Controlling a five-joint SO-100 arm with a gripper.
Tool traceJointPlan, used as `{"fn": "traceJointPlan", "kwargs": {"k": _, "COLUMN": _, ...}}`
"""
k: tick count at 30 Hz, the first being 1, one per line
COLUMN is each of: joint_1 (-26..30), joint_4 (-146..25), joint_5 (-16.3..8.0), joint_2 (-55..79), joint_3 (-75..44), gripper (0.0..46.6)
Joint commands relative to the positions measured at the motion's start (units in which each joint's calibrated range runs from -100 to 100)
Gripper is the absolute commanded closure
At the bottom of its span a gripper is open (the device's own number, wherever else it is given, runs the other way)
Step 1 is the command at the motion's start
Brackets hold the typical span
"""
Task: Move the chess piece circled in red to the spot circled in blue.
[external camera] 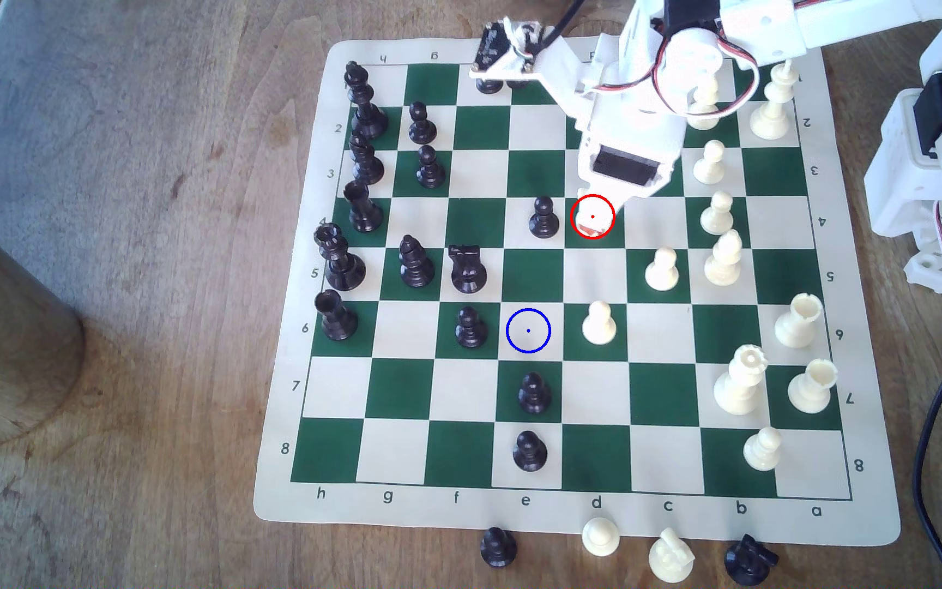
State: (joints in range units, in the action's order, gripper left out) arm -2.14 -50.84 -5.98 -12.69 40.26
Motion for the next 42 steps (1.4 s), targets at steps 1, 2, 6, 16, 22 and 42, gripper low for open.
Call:
{"fn": "traceJointPlan", "kwargs": {"k": 1, "joint_1": 0.7, "joint_4": 1.0, "joint_5": -0.4, "joint_2": -0.6, "joint_3": -0.6, "gripper": 31.7}}
{"fn": "traceJointPlan", "kwargs": {"k": 2, "joint_1": 0.8, "joint_4": 1.1, "joint_5": -0.6, "joint_2": -0.5, "joint_3": -0.6, "gripper": 31.8}}
{"fn": "traceJointPlan", "kwargs": {"k": 6, "joint_1": 1.2, "joint_4": 2.1, "joint_5": -1.3, "joint_2": -0.5, "joint_3": -0.6, "gripper": 37.2}}
{"fn": "traceJointPlan", "kwargs": {"k": 16, "joint_1": 1.5, "joint_4": 2.8, "joint_5": -2.2, "joint_2": -0.7, "joint_3": 1.1, "gripper": 46.2}}
{"fn": "traceJointPlan", "kwargs": {"k": 22, "joint_1": 1.1, "joint_4": 1.0, "joint_5": -2.5, "joint_2": -3.5, "joint_3": -0.8, "gripper": 46.2}}
{"fn": "traceJointPlan", "kwargs": {"k": 42, "joint_1": 13.2, "joint_4": -4.9, "joint_5": -10.3, "joint_2": -8.5, "joint_3": -17.5, "gripper": 46.3}}
